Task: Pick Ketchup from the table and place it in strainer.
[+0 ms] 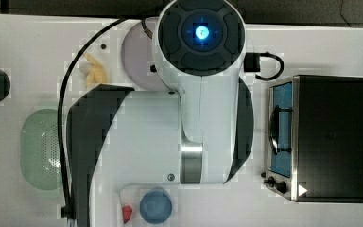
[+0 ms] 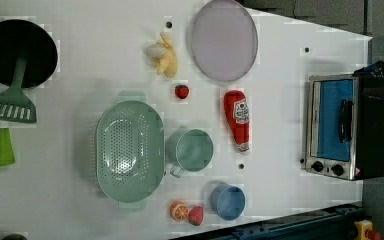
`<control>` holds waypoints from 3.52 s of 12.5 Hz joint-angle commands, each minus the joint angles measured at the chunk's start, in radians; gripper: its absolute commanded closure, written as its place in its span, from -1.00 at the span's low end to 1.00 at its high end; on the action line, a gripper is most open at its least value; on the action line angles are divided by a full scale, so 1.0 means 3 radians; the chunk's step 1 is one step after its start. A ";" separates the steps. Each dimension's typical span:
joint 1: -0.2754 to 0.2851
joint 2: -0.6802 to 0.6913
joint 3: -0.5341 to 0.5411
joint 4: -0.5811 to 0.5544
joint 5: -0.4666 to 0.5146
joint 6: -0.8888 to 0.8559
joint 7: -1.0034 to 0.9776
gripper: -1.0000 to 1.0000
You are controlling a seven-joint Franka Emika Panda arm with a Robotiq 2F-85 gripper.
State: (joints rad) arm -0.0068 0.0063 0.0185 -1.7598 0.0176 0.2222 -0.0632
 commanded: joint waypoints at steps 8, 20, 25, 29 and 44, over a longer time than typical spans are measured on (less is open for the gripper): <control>-0.0389 -0.0554 0.0336 -0.0813 0.0034 -0.0193 -0.0573 -1.00; -0.0383 0.0302 0.0563 -0.1747 -0.0020 0.1827 -0.3072 -1.00; -0.0362 0.0775 0.0578 -0.1796 -0.0021 0.2229 -0.3073 -1.00; -0.0360 0.1093 0.0568 -0.1798 -0.0026 0.2419 -0.3072 -1.00; -0.0352 0.0536 0.0608 -0.1610 -0.0030 0.2051 -0.3015 -0.21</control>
State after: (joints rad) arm -0.1136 0.2625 0.1776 -2.3027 0.0020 0.8511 -0.9526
